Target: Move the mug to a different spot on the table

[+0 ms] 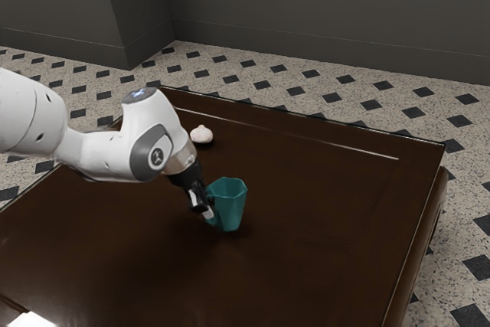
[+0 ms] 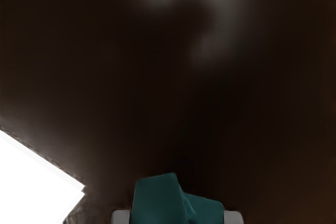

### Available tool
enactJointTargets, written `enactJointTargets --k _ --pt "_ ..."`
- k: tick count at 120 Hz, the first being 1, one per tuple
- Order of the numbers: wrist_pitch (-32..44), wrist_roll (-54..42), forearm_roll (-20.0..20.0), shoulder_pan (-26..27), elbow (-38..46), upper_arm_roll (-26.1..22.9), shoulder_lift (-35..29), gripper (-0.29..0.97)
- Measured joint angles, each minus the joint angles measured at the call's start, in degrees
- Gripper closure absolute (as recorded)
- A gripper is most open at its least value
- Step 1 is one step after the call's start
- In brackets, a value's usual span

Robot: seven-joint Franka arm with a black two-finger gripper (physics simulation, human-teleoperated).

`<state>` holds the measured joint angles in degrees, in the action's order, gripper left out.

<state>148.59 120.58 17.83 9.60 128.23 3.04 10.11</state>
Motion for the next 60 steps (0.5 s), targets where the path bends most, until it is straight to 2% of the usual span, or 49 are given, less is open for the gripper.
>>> enactJointTargets --k 14,30,60 --pt "4.45 -1.63 1.67 -0.02 0.15 -0.75 -0.04 0.64" --pt "8.43 -2.97 2.31 0.05 1.36 -1.04 -0.57 0.68" --pt "11.99 -4.91 2.77 -2.98 9.75 -1.18 -7.39 0.74"
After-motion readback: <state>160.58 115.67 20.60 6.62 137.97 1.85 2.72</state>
